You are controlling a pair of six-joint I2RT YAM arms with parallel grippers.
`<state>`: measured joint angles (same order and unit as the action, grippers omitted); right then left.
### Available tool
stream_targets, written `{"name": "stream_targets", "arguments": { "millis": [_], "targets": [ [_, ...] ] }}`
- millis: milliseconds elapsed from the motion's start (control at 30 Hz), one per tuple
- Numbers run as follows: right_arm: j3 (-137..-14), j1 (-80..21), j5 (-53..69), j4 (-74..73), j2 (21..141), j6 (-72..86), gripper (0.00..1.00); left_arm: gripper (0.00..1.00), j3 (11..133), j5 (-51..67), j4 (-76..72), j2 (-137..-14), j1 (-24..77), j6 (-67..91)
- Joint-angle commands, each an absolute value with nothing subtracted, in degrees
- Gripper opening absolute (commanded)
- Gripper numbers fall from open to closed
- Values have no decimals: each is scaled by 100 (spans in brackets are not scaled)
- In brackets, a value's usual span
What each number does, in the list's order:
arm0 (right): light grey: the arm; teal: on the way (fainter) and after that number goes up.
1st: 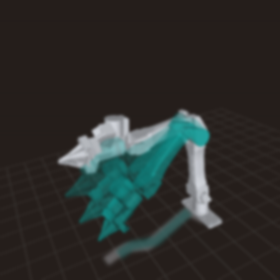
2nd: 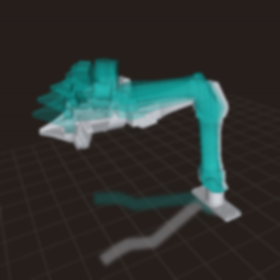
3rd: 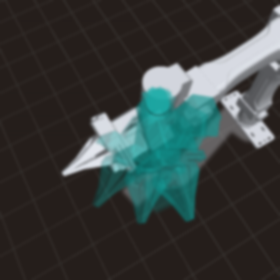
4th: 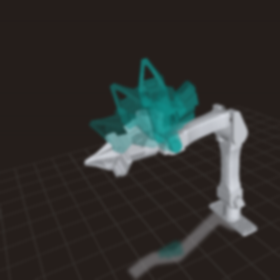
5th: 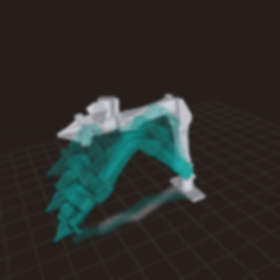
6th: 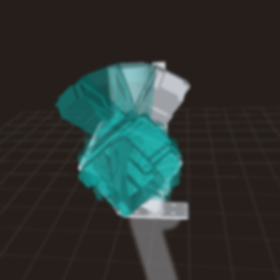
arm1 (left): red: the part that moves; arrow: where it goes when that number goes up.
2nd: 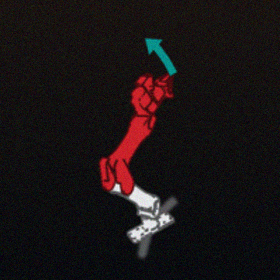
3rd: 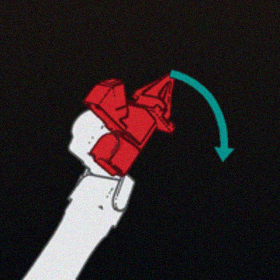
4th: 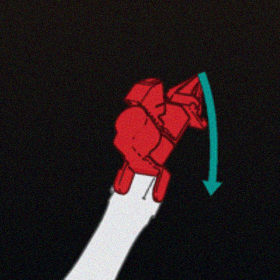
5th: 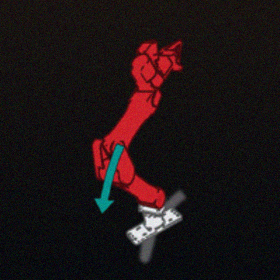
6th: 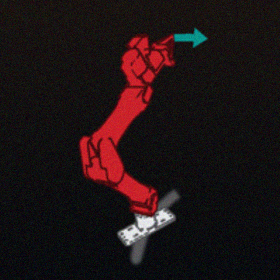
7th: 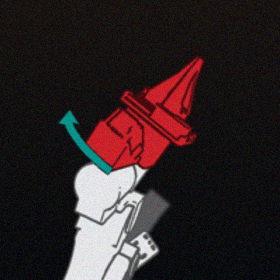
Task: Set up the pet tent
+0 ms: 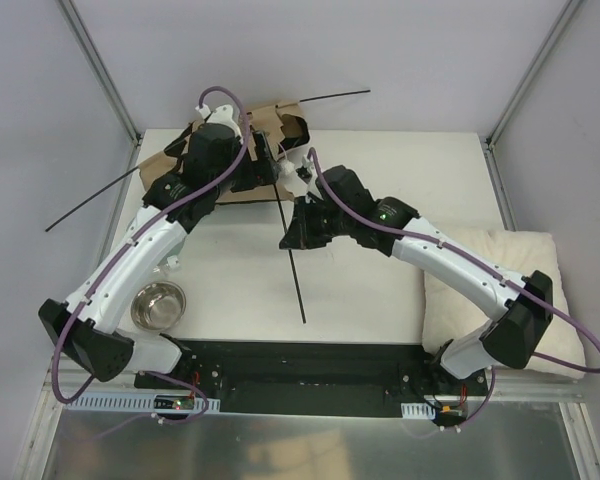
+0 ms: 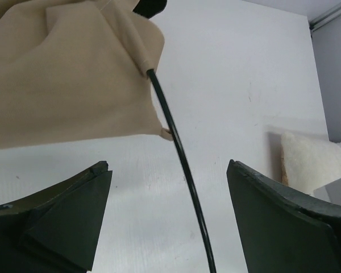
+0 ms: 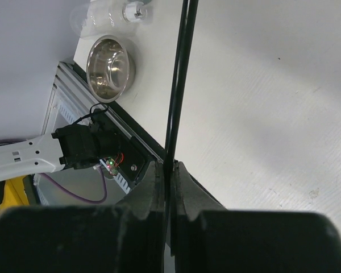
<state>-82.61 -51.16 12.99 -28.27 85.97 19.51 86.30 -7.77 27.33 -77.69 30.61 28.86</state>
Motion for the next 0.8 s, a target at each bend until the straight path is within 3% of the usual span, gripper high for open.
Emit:
{"name": "stream_targets", "arguments": {
  "millis": [0,167,367,600,767],
  "targets": [
    [-8526,-5089,774,-1776,8622,2039,0,85,8307,-1317,2549,-7147,2936,3006],
    [-8288,-5089,712,-1161,8640,2118,0,86,7534,-1898,2505,-6654,2874,3427],
    [-8788,-5080,975,-1396,8877,1899,0,88,6286,-1391,1856,-6285,2567,4138],
    [-9149,-5089,1274,-1591,8938,2118,0,98,5108,-1142,-585,-6301,2496,4122],
    [-9676,-5089,1388,-1889,9123,2232,0,99,4483,-1090,-2317,-6696,2426,4025]
  ]
}}
